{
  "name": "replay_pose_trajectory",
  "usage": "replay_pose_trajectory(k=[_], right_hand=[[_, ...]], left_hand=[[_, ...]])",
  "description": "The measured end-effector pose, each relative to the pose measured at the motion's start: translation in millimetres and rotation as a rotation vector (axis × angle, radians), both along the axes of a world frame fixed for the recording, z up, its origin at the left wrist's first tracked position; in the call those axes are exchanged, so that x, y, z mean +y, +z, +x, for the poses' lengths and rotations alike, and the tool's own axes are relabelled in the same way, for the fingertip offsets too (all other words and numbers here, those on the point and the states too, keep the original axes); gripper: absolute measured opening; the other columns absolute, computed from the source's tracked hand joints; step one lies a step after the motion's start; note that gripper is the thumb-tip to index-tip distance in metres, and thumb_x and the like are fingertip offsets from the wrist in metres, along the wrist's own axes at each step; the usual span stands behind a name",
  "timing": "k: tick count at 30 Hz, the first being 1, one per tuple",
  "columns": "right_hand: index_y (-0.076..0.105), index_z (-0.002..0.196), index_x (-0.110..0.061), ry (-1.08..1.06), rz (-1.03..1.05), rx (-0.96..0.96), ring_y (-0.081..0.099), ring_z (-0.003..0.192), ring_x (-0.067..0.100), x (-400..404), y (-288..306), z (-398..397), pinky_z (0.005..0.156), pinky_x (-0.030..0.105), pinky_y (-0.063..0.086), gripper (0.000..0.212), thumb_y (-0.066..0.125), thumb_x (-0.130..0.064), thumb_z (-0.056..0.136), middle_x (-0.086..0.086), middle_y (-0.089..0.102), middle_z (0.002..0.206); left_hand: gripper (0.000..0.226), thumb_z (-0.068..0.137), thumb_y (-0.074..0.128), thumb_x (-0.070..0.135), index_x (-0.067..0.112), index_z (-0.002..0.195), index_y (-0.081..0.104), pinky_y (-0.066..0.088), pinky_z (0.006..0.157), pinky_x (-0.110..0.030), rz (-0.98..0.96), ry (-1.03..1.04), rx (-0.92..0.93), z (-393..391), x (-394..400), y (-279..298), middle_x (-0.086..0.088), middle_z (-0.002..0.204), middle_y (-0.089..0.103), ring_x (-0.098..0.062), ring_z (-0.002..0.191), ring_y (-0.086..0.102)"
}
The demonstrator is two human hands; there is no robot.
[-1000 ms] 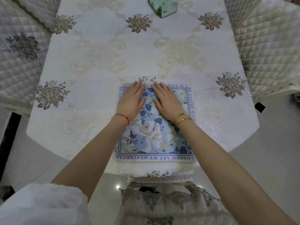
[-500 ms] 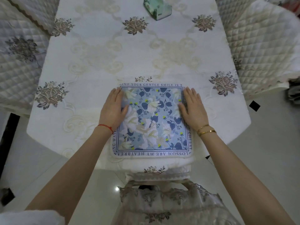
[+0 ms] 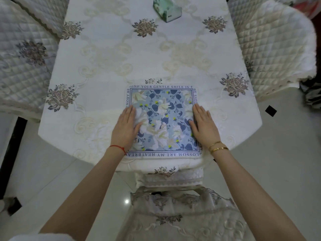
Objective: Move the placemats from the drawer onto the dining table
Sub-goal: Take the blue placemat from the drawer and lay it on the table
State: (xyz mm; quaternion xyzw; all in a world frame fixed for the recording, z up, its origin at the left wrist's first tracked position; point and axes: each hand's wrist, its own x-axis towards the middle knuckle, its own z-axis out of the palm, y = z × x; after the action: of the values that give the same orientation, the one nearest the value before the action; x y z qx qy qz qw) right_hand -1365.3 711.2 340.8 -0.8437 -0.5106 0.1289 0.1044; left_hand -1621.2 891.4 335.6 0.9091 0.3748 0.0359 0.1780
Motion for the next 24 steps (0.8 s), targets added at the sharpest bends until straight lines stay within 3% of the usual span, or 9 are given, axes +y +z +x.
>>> replay_pose_trajectory(k=[4, 8, 13, 18, 24], right_hand=[[0.011, 0.151, -0.010, -0.058, -0.005, -0.003, 0.001, 0.147, 0.017, -22, 7, -9, 0.120, 0.034, -0.001, 0.063, 0.022, -0.044, 0.099, 0.006, 0.008, 0.160], [0.005, 0.152, -0.014, 0.073, 0.024, 0.068, -0.007, 0.147, 0.012, -35, 15, -54, 0.120, 0.031, -0.003, 0.063, 0.031, -0.043, 0.102, 0.000, -0.001, 0.159], [0.004, 0.152, -0.015, 0.066, -0.012, 0.086, -0.009, 0.146, 0.009, -44, 1, -87, 0.120, 0.031, -0.001, 0.065, 0.031, -0.046, 0.101, -0.002, -0.001, 0.159], [0.008, 0.152, -0.014, 0.034, -0.041, 0.036, -0.002, 0.147, 0.011, -69, 3, -71, 0.120, 0.031, -0.002, 0.067, 0.022, -0.051, 0.098, -0.002, 0.003, 0.159], [0.008, 0.151, -0.010, -0.048, -0.047, 0.009, -0.003, 0.146, 0.014, -95, 10, -53, 0.119, 0.030, -0.004, 0.069, 0.016, -0.051, 0.097, 0.004, 0.007, 0.160]], left_hand=[[0.061, 0.100, 0.041, 0.032, 0.002, 0.149, 0.022, 0.012, 0.120, -0.034, -0.005, 0.124, 0.005, -20, -14, 5, -0.013, 0.157, 0.021, -0.026, 0.146, 0.016], [0.064, 0.098, 0.046, 0.030, 0.005, 0.150, 0.019, 0.011, 0.121, -0.036, -0.006, -0.033, -0.025, -33, -51, 11, -0.009, 0.159, 0.016, -0.020, 0.148, 0.008], [0.068, 0.096, 0.017, 0.051, 0.014, 0.152, 0.008, 0.007, 0.121, -0.030, -0.056, -0.052, 0.020, -36, -90, 7, 0.001, 0.160, 0.005, -0.010, 0.147, -0.003], [0.070, 0.095, 0.016, 0.051, 0.008, 0.151, 0.017, 0.011, 0.119, -0.030, -0.012, -0.008, 0.060, -52, -87, 5, -0.005, 0.159, 0.017, -0.014, 0.147, 0.010], [0.062, 0.099, 0.032, 0.040, 0.006, 0.149, 0.022, 0.019, 0.119, -0.037, -0.029, 0.042, 0.041, -72, -82, 10, -0.008, 0.157, 0.023, -0.020, 0.146, 0.018]])
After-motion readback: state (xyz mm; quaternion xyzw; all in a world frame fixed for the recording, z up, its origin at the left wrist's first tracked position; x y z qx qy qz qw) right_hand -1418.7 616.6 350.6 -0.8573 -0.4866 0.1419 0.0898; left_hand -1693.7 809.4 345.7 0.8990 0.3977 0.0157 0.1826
